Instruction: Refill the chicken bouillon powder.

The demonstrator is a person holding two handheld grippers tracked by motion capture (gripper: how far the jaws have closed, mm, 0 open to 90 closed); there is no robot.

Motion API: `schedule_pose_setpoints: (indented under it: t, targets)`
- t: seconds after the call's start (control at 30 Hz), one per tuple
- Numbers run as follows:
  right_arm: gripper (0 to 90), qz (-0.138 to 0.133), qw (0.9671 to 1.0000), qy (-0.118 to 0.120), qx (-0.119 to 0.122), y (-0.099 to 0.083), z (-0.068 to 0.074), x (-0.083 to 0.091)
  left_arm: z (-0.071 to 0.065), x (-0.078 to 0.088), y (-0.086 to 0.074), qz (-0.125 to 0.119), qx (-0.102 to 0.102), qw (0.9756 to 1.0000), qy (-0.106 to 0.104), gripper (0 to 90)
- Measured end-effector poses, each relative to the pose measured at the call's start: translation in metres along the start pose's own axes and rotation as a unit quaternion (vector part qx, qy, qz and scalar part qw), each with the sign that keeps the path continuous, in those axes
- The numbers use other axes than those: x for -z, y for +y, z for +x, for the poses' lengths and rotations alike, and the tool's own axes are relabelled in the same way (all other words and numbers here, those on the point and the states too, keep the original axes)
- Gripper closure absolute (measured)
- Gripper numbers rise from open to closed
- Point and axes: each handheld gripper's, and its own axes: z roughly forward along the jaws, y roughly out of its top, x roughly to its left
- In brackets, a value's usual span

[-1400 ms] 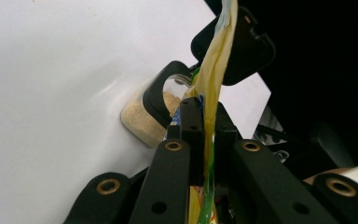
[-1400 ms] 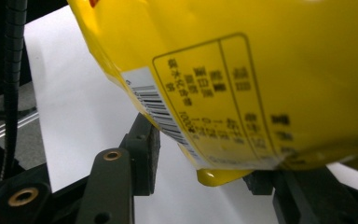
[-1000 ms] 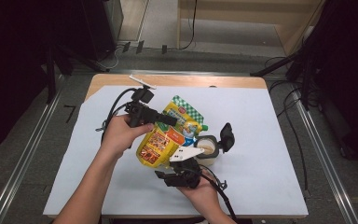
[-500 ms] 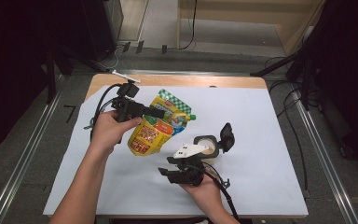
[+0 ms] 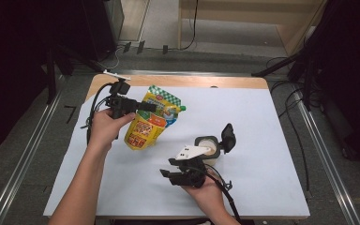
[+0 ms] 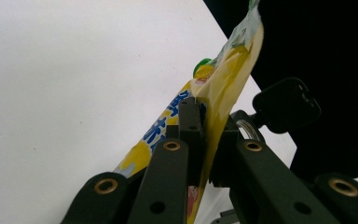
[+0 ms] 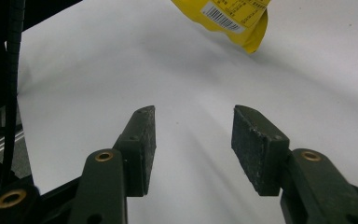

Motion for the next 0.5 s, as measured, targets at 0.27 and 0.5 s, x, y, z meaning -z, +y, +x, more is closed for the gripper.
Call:
schedule_pose_setpoints:
  t: [0.27, 0.5]
  targets:
    - [51.0, 0.000, 1.0000, -0.006, -0.006, -0.003, -0.003, 0.004, 0.010, -0.012, -0.001, -0.017, -0.010, 0.9998, 0.004, 86.2]
    - [51.0, -0.004, 0.9999, -0.008, -0.010, -0.003, -0.005, 0.006, 0.017, -0.008, -0.005, -0.023, -0.003, 0.9997, -0.005, 85.4]
